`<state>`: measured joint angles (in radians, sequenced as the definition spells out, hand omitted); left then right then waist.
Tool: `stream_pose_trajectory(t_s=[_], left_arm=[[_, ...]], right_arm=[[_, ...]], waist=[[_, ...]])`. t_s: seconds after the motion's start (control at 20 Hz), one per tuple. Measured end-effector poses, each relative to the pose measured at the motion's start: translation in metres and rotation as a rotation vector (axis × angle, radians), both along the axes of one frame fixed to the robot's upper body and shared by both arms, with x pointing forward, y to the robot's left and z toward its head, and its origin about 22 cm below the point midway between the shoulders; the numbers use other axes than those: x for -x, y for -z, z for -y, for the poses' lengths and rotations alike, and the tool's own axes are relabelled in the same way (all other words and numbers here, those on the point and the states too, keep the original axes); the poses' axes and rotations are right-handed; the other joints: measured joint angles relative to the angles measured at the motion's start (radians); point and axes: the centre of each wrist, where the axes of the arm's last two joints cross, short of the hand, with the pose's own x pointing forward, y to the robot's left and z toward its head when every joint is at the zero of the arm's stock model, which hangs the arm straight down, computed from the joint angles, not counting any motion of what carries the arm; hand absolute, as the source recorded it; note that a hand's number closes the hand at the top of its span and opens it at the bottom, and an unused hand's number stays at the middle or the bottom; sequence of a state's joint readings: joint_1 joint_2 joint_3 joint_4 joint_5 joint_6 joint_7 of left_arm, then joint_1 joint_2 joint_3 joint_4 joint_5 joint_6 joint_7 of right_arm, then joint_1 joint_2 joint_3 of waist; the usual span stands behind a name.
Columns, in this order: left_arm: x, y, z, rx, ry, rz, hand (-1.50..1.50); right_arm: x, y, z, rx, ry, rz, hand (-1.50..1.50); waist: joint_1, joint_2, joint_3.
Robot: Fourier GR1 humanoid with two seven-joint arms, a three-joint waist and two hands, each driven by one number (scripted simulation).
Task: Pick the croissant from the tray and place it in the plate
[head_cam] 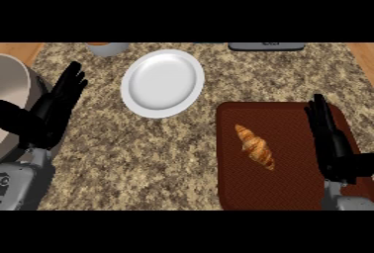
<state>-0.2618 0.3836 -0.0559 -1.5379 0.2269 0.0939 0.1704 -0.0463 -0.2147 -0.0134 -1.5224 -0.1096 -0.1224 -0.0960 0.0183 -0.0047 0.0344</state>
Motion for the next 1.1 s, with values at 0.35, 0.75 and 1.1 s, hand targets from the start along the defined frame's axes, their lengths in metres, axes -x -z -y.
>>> stream_pose_trajectory(t_s=[0.35, 0.75, 1.1], left_arm=[[-0.006, -0.020, 0.009, -0.057, 0.063, 0.102, 0.00], [0.000, -0.016, 0.002, -0.073, 0.066, 0.139, 0.00], [-0.002, -0.014, -0.005, -0.071, 0.045, 0.146, 0.00]], right_arm=[[-0.020, -0.037, -0.088, 0.134, -0.613, 0.142, 1.50], [0.005, 0.016, -0.150, 0.382, -0.756, 0.187, -1.50], [0.005, 0.025, -0.140, 0.216, -0.738, 0.310, -1.50]], waist=[[0.057, -0.008, -0.036], [0.019, 0.003, -0.036], [-0.012, 0.005, -0.034]])
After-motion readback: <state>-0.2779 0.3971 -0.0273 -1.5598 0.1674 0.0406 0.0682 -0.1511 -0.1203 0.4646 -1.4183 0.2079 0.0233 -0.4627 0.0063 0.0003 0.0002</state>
